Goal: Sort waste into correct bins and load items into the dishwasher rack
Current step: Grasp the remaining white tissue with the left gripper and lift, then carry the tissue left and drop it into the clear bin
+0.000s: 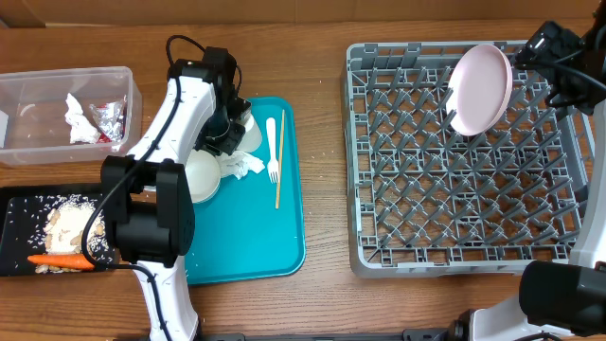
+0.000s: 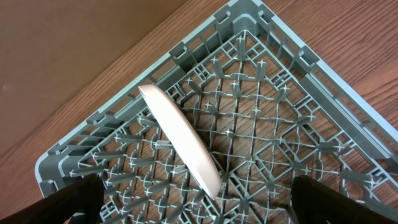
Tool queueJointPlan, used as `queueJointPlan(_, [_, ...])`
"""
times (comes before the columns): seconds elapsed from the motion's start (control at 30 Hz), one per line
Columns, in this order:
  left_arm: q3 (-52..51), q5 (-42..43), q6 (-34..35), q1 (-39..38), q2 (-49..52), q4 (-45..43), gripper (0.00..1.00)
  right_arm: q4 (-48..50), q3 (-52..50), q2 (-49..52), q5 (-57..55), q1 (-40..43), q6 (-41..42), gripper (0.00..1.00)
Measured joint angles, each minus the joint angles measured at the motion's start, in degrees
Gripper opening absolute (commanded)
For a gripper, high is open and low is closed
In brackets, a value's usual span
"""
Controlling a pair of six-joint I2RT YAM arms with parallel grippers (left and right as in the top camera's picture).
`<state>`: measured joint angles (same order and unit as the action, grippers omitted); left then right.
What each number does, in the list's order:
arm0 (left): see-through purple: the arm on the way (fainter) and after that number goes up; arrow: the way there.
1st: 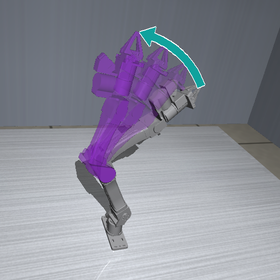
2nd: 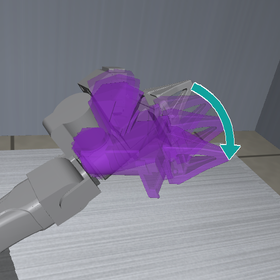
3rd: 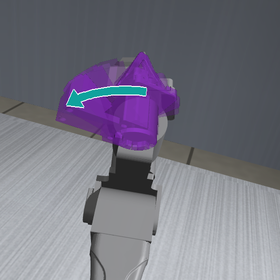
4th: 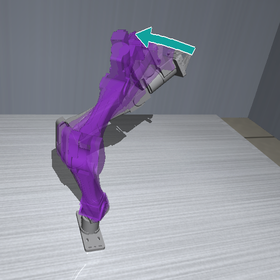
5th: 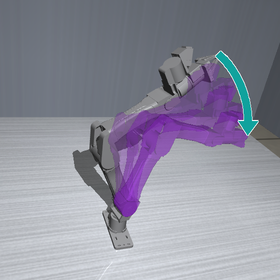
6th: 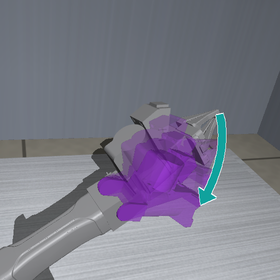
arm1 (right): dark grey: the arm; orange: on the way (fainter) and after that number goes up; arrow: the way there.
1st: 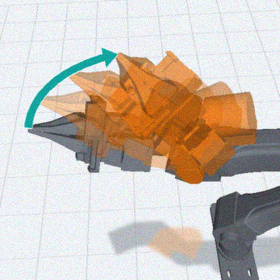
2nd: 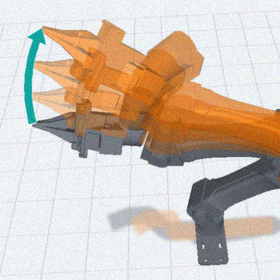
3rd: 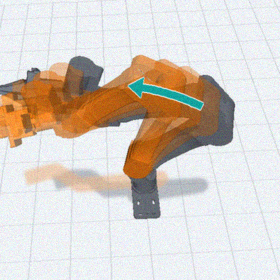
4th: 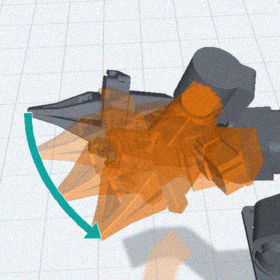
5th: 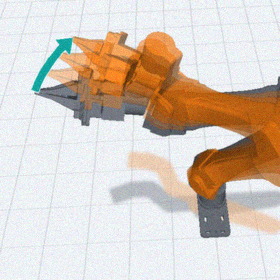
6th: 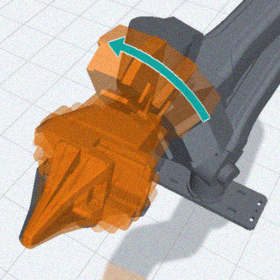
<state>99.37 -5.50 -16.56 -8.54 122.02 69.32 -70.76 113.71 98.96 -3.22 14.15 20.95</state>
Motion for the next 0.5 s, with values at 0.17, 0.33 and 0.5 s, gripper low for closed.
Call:
queueJointPlan(0.17, [0.4, -0.2, 0.1, 0.0, 0.0, 1.8, 0.04, 0.0, 0.0, 0.0, 0.0, 0.0, 0.0, 1.0])
queueJointPlan(0.33, [5.7, -0.1, 0.4, 0.0, 0.0, 6.2, 0.04, 0.0, 0.0, 0.0, 0.0, 0.0, 0.0, 1.0])
queueJointPlan(0.5, [13.9, 1.0, 1.5, 0.1, 0.0, 9.9, 0.04, 0.0, 0.0, 0.0, 0.0, 0.0, 0.0, 1.0])
